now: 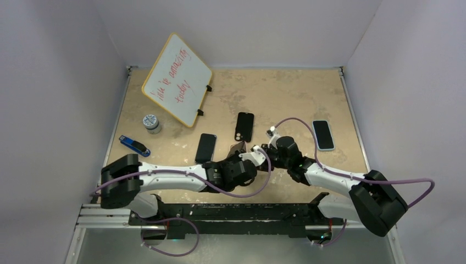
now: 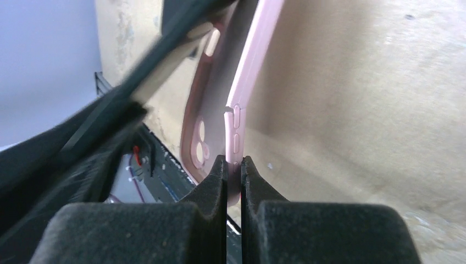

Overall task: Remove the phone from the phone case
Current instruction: Remove the phone case from the phone, then place the phone case at the center of the board.

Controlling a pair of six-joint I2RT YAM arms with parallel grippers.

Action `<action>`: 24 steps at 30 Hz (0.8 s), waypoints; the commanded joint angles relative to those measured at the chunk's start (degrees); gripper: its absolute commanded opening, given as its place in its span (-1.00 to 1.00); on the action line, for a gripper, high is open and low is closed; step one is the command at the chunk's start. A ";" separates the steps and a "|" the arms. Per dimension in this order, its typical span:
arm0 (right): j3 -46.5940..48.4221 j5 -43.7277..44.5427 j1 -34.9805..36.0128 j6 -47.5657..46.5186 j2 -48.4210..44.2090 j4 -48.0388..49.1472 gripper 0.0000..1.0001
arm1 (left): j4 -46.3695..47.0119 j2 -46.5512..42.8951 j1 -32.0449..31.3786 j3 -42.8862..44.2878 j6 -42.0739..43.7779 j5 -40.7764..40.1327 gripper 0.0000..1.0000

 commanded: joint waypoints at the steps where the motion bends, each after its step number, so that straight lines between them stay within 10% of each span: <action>1: 0.15 6.31 -0.50 0.79 -1.34 -0.87 -1.00 | -0.05 -10.41 -2.27 2.41 -4.23 4.71 -1.00; 24: 4.87 20.09 -11.94 -11.37 -9.19 -19.12 -1.00 | -2.99 -27.08 3.86 -3.53 -10.01 0.06 -1.00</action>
